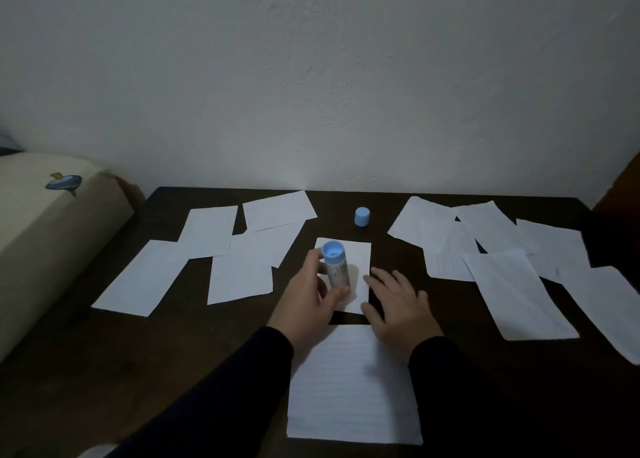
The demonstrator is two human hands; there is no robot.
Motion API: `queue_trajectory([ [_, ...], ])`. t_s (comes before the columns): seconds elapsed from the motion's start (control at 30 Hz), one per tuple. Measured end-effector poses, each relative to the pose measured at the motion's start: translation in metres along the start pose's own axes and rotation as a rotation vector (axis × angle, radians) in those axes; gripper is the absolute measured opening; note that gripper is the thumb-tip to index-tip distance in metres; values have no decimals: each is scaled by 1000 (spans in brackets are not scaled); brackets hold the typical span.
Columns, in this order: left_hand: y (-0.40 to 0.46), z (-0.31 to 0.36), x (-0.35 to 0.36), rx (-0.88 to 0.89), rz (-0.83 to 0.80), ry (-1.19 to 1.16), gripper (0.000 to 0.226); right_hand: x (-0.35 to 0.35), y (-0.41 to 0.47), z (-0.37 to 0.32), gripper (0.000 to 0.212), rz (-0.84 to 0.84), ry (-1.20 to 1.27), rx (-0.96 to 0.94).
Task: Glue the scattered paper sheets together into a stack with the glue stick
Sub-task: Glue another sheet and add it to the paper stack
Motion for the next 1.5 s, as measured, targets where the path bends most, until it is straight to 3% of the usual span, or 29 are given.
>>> queue_trajectory([
  [0.23,-5,13,17,101,-128,177,49,11,4,1,49,-17,-23,-4],
  [0.7,5,-7,-34,-20,-27,296,50,13,3,1,50,0,0,-2],
  [0.93,8,1,-66,-37,331,-14,64,10,-1,-2,46,31,13,-14],
  [1.1,34,1,-35,-42,215,24,58,-1,4,-2,46,119,77,-40],
  [1.3,75,24,16,61,104,123,53,19,15,2,59,-48,-71,-100],
  [1.5,97,22,40,44,45,185,56,12,14,2,59,44,-23,-113],
])
Point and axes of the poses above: each hand's wrist, its own y-axis towards the middle knuckle, its own x-axis out of the palm, z = x × y, the point moved 9 cm from there along y, towards the middle knuckle, and after that the axes turned 11 degrees about -y, right-handed, at the moved point
